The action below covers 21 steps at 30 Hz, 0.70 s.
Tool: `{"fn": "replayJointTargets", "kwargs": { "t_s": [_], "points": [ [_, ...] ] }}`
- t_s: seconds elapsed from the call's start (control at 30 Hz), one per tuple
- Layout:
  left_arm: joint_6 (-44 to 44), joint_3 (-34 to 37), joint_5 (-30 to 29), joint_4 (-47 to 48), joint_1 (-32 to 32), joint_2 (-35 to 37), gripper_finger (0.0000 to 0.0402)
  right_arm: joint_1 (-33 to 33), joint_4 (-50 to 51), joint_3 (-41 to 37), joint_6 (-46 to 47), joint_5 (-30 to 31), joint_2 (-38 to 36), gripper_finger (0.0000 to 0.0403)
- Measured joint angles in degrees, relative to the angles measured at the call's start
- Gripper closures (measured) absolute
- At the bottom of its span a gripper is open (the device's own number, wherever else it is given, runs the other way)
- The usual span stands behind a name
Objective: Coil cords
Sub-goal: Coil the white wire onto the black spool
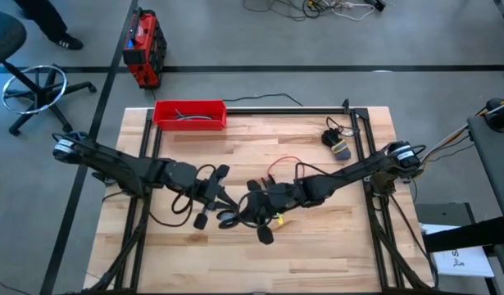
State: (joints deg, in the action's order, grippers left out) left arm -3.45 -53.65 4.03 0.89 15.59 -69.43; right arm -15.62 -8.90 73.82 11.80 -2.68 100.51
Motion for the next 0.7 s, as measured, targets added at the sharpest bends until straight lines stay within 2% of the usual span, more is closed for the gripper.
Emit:
{"fn": "replayJointTargets", "kwargs": {
  "t_s": [0.2, 0.43, 0.57, 0.7],
  "points": [
    [0.9, 0.0, -4.5, 3.8, 1.5, 1.3, 0.0401, 0.0, 0.1, 0.0, -2.7, 8.3, 0.0, 0.0403],
    [2.5, 0.0, -15.6, 16.0, 3.2, 7.2, 0.0401, -0.3, 4.7, -0.1, -2.9, 12.3, -0.6, 0.0403],
    [5.1, 0.0, -16.1, 20.7, 3.5, 9.5, 0.0401, -0.4, 5.2, -0.1, -3.2, 13.8, -0.8, 0.0403],
    [7.6, 0.1, -16.0, 24.3, 4.0, 9.8, 0.0401, -0.7, 5.9, 0.3, -5.2, 18.2, -0.8, 0.0403]
  ]
}}
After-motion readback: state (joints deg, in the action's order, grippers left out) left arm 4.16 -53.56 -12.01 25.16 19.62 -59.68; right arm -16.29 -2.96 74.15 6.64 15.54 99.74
